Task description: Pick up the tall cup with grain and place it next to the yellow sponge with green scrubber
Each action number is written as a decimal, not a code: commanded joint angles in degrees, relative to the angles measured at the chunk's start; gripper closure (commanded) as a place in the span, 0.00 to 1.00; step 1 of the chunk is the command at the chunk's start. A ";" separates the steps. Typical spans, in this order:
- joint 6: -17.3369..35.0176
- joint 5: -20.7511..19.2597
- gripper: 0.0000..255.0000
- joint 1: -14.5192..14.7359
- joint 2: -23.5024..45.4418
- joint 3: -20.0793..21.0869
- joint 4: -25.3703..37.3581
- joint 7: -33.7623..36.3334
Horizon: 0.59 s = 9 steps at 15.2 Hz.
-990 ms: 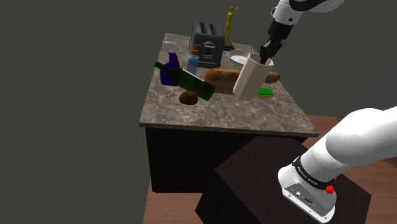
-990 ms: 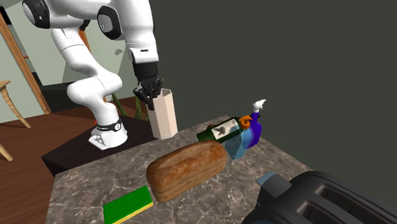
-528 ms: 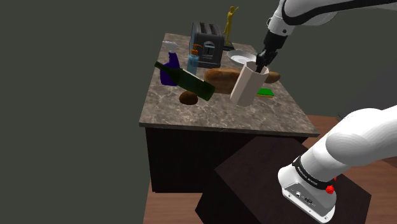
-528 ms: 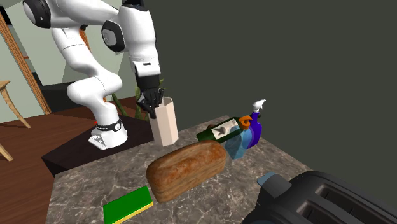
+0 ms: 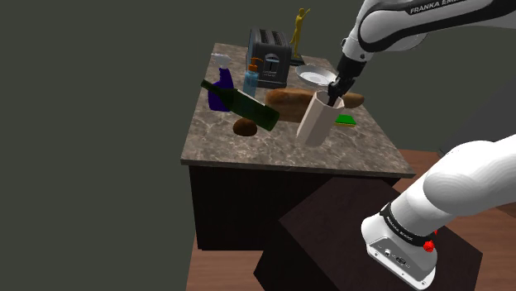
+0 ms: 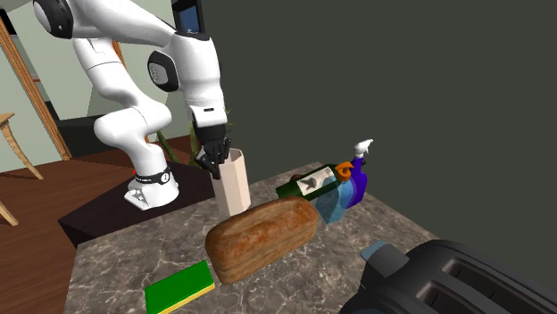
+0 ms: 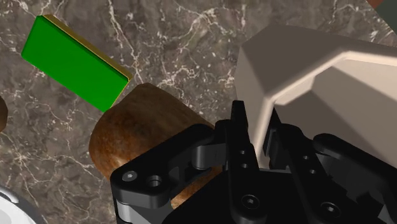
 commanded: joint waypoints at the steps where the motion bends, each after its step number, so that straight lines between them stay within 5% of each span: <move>1: 1.79 0.02 1.00 0.02 0.62 -0.06 -1.08 -0.01; 9: 3.97 0.03 1.00 0.04 1.57 -0.18 -2.31 -0.07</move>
